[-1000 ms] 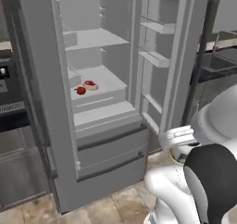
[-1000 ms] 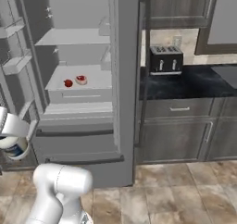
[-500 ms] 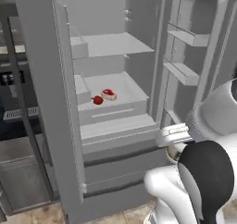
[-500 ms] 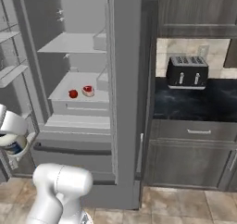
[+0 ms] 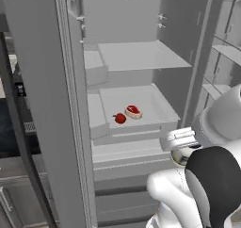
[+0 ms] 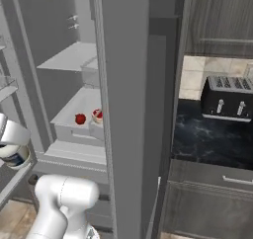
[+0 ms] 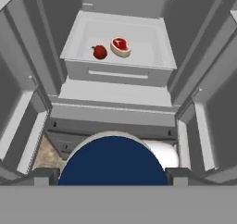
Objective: Place the mayonnaise and mayonnaise from the counter to the top shelf of the fridge. If the existing items in the fridge are on the top shelf, move them to other shelves.
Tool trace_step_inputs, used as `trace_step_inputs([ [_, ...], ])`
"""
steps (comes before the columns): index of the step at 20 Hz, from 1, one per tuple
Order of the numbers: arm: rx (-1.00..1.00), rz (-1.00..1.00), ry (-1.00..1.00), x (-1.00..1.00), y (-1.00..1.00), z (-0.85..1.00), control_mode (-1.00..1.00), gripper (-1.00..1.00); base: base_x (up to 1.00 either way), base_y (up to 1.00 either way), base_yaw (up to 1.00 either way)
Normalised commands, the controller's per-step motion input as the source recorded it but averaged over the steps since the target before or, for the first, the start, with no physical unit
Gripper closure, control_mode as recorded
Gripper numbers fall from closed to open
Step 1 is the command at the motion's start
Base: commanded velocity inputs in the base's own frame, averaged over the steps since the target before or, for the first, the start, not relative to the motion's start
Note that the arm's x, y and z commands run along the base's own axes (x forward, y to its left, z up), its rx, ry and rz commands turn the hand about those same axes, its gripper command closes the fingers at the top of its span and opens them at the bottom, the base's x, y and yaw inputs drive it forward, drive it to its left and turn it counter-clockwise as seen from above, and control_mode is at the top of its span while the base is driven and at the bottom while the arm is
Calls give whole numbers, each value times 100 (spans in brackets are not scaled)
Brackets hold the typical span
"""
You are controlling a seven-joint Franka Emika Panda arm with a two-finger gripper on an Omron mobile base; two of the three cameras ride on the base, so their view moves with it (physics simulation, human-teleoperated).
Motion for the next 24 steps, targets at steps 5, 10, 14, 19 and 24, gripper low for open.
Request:
trace_step_inputs([
  [5,0,0,0,0,0,0,100,100,86,-20,11],
  [10,0,0,0,0,0,0,100,100,63,-19,7],
  [14,1,7,-18,42,-8,83,-100,100,0,0,0],
  [19,0,7,-21,77,0,77,-100,100,0,0,0],
  [24,0,2,-6,100,0,31,-100,100,0,0,0],
])
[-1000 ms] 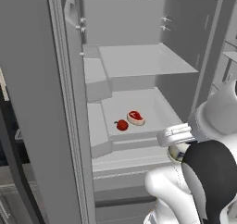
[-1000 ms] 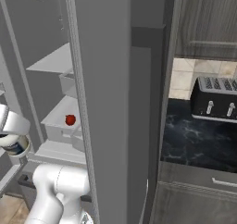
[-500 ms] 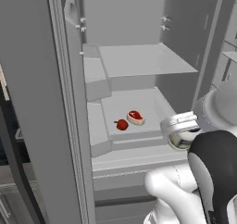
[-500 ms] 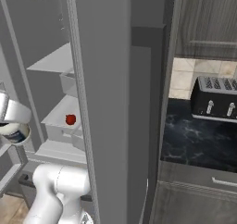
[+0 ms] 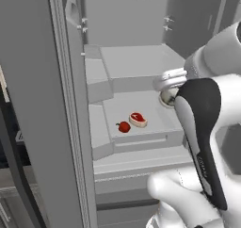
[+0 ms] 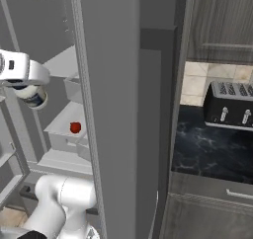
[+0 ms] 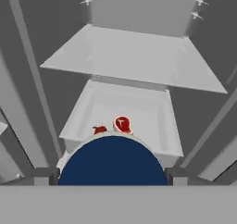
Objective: Place the mayonnaise and mayonnaise from the counter to the top shelf of the fridge. If the existing items in the fridge are on the top shelf, move them to other shelves.
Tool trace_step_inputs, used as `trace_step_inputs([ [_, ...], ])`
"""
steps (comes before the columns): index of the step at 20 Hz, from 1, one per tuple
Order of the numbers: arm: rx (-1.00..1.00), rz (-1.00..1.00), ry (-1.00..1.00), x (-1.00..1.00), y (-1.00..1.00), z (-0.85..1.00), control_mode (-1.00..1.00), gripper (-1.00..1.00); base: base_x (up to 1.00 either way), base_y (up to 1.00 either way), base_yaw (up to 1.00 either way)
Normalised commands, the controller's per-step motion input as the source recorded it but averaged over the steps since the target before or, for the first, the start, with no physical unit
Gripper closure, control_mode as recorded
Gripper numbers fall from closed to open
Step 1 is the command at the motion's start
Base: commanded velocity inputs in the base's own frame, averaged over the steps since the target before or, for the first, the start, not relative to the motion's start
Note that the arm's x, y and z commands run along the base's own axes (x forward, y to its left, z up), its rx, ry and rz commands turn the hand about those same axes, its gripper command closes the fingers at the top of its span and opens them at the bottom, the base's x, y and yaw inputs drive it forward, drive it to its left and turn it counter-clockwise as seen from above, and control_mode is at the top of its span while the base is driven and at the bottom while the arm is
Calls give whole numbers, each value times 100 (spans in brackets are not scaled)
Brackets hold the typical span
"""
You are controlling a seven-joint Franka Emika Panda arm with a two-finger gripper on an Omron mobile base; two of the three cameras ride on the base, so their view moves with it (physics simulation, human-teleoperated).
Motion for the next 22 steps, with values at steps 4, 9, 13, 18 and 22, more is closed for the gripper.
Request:
trace_step_inputs([
  [4,0,0,0,100,-7,0,-100,100,0,0,0],
  [9,0,1,7,100,-14,0,-100,100,0,0,0],
  [13,0,0,4,99,-9,19,-100,100,0,0,0],
  [18,0,0,0,80,-1,25,-100,100,0,0,0],
  [22,-1,0,0,98,0,-4,-100,100,0,0,0],
])
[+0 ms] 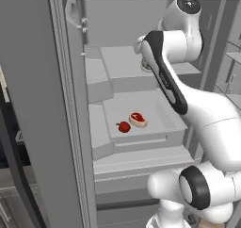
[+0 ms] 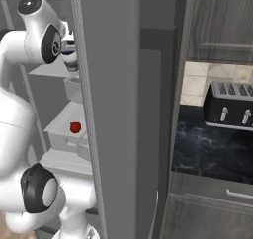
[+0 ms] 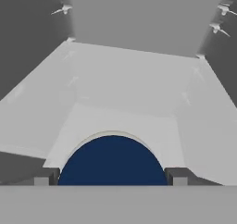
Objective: Place the mayonnaise and mayonnaise from the counter to the top shelf of the fridge. If the existing items in the fridge are on the top shelf, move them to other shelves.
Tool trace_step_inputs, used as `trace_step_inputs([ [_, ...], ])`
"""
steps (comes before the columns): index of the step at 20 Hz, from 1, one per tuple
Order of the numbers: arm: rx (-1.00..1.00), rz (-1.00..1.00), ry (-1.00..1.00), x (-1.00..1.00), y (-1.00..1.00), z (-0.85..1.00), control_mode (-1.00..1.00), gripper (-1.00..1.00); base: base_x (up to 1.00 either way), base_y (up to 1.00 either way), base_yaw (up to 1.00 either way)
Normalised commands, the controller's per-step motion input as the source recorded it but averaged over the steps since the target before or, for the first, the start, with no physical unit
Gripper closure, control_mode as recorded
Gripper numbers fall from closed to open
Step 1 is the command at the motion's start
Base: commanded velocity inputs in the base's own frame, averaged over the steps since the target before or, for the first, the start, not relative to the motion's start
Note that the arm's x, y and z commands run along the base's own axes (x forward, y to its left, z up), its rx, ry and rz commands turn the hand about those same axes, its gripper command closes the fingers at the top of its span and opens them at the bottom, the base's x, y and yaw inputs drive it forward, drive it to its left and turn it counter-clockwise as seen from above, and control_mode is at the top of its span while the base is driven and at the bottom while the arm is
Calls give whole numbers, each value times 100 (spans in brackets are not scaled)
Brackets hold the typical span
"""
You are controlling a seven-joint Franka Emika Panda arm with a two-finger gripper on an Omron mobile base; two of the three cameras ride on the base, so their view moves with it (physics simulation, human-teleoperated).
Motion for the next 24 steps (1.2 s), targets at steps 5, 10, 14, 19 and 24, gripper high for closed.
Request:
trace_step_inputs([
  [5,-4,0,0,100,0,-30,-100,100,0,0,0],
  [10,-5,0,0,91,0,-45,-100,100,0,0,0],
  [14,-2,0,0,75,-1,-39,-100,100,0,0,0],
  [19,0,3,0,47,-10,-24,-100,100,0,0,0],
  [24,0,5,-1,17,-14,-10,-100,-100,0,0,0],
])
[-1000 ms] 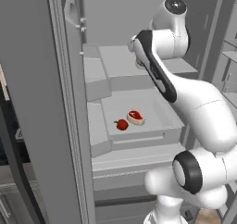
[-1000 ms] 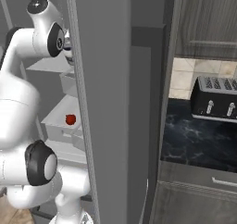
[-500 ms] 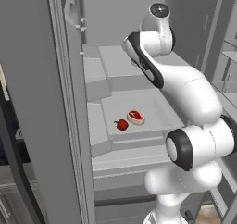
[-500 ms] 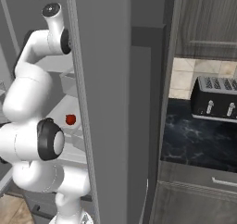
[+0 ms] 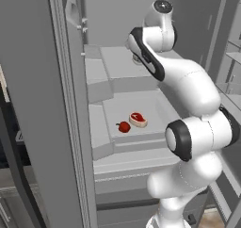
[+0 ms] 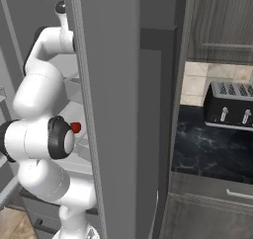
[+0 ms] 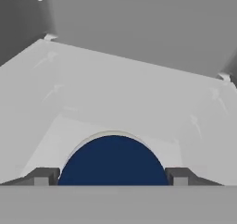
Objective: Place the mayonnaise and mayonnaise from the counter to the top shelf of the fridge. If the existing items in the fridge are on the top shelf, move them to other shelves.
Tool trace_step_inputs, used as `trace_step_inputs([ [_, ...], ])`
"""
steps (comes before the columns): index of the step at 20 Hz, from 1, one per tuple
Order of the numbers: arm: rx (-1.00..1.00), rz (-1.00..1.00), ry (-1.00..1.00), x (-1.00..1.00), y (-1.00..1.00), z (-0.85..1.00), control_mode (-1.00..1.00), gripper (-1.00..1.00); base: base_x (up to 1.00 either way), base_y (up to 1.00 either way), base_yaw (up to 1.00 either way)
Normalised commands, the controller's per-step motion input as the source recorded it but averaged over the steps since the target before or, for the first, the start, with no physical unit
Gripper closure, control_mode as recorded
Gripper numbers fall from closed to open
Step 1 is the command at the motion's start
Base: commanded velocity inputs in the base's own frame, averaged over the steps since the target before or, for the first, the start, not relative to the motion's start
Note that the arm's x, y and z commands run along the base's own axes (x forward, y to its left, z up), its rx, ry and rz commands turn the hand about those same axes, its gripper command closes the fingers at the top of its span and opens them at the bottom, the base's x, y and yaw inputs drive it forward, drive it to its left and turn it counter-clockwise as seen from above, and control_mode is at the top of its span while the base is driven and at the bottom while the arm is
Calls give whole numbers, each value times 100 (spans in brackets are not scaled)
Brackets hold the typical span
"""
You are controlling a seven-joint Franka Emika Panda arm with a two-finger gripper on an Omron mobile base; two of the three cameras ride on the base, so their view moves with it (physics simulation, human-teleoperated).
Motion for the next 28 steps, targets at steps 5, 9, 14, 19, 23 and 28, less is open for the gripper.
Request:
trace_step_inputs([
  [5,0,0,-1,3,0,-2,-100,-100,0,0,0],
  [9,0,0,0,13,0,0,-100,-100,0,0,0],
  [14,0,0,-1,13,0,0,-100,-100,0,0,0],
  [19,0,0,-6,12,0,0,-100,-100,0,0,0],
  [23,0,0,-11,16,0,0,-100,-100,0,0,0],
  [28,0,0,-16,18,0,0,-100,-100,0,0,0],
])
